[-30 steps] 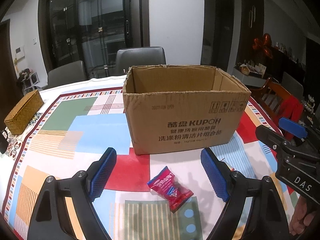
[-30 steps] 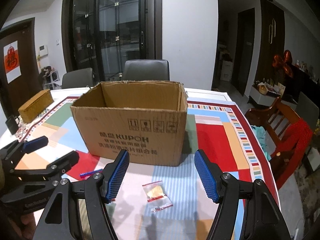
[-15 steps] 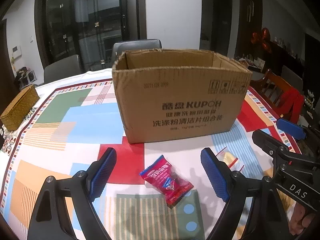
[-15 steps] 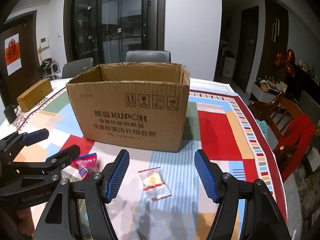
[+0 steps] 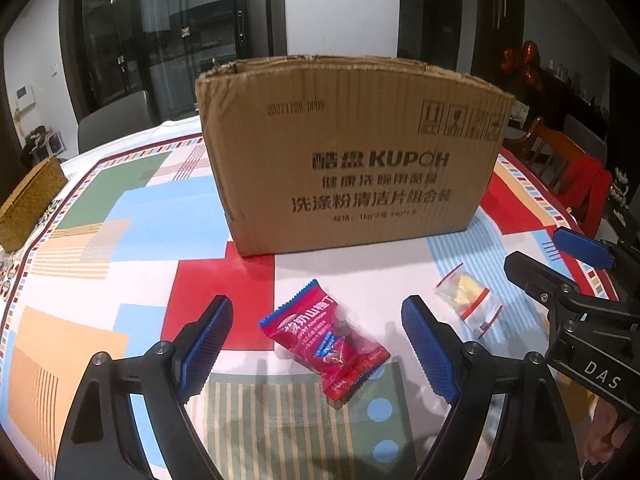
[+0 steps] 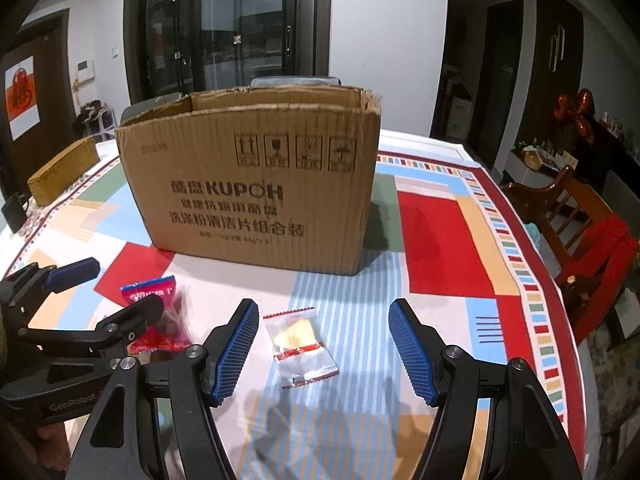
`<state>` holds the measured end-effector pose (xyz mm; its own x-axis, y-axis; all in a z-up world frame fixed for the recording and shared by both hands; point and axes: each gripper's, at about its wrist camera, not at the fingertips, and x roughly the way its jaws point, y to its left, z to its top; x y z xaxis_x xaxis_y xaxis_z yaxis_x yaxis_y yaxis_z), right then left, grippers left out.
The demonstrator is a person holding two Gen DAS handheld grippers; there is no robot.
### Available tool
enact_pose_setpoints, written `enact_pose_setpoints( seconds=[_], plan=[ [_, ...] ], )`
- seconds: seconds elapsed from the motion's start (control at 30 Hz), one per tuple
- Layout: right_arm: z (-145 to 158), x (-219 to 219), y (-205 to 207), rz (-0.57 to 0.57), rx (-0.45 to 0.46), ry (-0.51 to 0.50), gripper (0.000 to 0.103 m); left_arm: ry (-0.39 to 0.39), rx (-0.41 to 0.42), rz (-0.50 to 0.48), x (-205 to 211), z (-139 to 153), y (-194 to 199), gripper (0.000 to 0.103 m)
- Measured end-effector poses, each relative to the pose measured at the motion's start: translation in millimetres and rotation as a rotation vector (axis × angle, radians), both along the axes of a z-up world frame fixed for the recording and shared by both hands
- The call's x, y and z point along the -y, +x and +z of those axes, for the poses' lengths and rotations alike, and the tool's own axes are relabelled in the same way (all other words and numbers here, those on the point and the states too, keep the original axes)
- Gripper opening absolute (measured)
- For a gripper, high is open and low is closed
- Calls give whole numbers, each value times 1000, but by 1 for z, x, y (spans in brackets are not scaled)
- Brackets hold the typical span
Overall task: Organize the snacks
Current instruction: 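Withdraw both grippers from the box toward the pink bag and biscuit packet, then lower the left gripper onto the pink-red bag while the right gripper lowers onto the biscuit packet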
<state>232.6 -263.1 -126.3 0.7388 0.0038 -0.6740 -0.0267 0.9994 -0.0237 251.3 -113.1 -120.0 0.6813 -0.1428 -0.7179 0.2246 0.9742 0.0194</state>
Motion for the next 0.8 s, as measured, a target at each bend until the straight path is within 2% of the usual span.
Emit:
enact_pose_setpoints(
  seconds=[0.8],
  plan=[
    [-46, -10, 20, 28, -145, -1, 68, -8, -92, 7, -7, -46, 14, 86]
  ],
)
